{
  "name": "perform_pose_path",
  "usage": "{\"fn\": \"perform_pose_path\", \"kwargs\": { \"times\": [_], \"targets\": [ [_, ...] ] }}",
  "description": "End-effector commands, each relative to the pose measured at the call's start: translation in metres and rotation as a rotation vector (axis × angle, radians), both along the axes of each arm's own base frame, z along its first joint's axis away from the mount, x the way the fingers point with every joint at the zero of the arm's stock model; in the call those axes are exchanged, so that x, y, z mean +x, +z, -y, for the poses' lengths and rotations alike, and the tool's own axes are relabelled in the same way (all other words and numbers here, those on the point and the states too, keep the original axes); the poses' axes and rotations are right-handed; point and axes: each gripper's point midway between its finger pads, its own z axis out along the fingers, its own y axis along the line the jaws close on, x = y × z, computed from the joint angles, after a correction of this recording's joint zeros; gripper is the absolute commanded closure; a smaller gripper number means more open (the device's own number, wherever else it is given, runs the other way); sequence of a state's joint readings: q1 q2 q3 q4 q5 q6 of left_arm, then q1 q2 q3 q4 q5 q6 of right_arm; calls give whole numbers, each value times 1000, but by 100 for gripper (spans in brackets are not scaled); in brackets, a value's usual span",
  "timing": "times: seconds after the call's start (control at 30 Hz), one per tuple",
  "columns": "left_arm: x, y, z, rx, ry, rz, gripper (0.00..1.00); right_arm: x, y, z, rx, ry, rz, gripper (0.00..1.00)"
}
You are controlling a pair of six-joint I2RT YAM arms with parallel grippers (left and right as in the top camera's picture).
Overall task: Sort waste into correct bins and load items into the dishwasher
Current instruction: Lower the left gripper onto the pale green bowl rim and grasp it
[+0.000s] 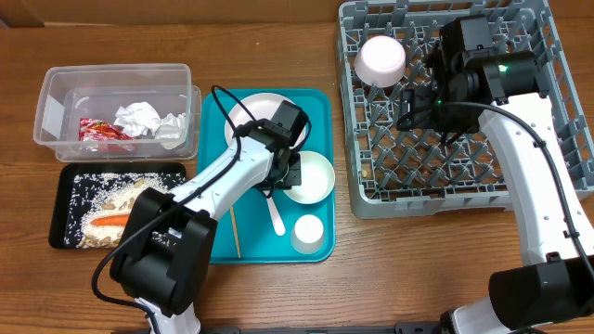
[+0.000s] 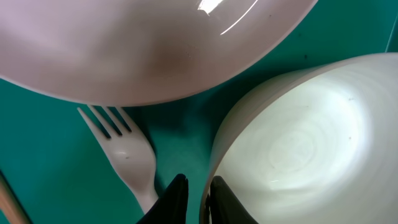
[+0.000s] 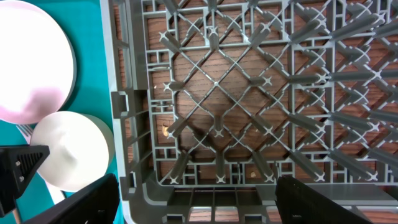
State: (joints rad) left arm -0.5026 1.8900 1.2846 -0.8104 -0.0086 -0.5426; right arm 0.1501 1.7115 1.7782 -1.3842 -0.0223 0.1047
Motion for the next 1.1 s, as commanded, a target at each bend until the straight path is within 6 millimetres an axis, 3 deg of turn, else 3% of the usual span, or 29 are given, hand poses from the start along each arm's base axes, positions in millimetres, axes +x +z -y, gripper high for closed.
{"fn": "perform_pose_path", "kwargs": {
  "times": [0.0, 0.63, 0.83, 1.07],
  "targets": [
    [5, 0, 0, 4, -27, 7, 85, 2, 3, 1, 8, -9, 10, 17],
    [17, 14, 6, -11, -40, 41, 96, 1, 3, 0, 15, -6, 9, 16],
    [30, 46, 2, 39, -45, 77, 96, -4, 4, -12, 80, 20, -13, 11],
    [45, 100, 5, 48, -78, 127, 96, -8, 5, -25, 156, 44, -34, 8]
  ]
}}
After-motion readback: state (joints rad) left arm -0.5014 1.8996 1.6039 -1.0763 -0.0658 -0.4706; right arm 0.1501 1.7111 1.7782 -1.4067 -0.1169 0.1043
